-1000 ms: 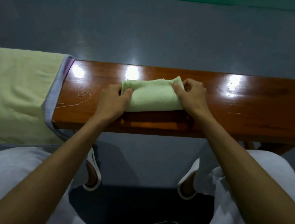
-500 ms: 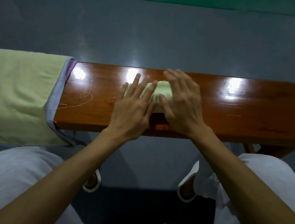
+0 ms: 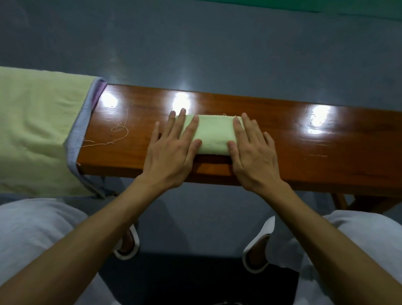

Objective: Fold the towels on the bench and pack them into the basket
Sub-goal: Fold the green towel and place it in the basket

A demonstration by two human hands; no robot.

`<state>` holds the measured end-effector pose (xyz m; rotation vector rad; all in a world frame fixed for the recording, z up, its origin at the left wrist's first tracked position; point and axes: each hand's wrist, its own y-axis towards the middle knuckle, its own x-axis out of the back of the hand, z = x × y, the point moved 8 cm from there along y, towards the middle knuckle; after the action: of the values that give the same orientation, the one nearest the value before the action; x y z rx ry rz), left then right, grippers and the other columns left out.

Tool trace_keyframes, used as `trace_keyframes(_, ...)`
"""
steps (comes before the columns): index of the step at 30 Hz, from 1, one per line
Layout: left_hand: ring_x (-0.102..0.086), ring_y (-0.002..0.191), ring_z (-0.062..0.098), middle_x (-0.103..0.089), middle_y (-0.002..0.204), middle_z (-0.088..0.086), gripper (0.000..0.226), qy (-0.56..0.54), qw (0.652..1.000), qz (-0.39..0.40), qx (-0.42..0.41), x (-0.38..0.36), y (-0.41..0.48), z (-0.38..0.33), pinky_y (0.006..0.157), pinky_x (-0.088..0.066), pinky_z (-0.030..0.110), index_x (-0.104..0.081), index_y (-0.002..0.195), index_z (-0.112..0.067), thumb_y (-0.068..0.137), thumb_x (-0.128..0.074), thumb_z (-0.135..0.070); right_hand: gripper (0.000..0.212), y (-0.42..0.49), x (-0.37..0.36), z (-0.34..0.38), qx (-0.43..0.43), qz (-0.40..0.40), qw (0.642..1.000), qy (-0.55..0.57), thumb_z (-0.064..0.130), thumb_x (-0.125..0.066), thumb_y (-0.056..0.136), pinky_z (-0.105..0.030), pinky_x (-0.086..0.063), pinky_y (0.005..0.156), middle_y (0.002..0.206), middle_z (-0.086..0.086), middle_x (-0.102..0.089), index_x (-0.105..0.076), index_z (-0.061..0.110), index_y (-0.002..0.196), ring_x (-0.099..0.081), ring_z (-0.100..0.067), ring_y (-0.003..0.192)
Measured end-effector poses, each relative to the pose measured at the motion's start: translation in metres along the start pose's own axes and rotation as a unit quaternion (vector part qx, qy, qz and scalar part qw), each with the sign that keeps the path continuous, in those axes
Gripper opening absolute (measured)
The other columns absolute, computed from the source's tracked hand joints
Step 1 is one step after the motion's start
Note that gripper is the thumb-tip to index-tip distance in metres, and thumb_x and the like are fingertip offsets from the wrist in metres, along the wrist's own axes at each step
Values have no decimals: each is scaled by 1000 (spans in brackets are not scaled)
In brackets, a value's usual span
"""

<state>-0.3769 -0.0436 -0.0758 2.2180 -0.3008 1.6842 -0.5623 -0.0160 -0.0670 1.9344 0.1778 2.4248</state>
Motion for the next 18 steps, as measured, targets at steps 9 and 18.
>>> trace_keyframes(9,1,159,27,-9,172,9,59,-45,996,37,61,4,-12,24,127,-3,55,4,162,-42,108,-11,-58,62,-6,-2,-16,-39,25,998,34,51,-14,107,-55,-15,125,169,-8,-21,-8,27,164,-14,-31,156)
trace_keyframes(18,-36,139,28,-47,151,7,53,-122,987,1,105,37,-20,22,106,-36,48,-37,152,-31,104,-44,-52,52,8,27,-25,-53,73,986,142,46,-27,110,-48,-35,110,149,-8,-47,-30,31,159,-38,-25,135)
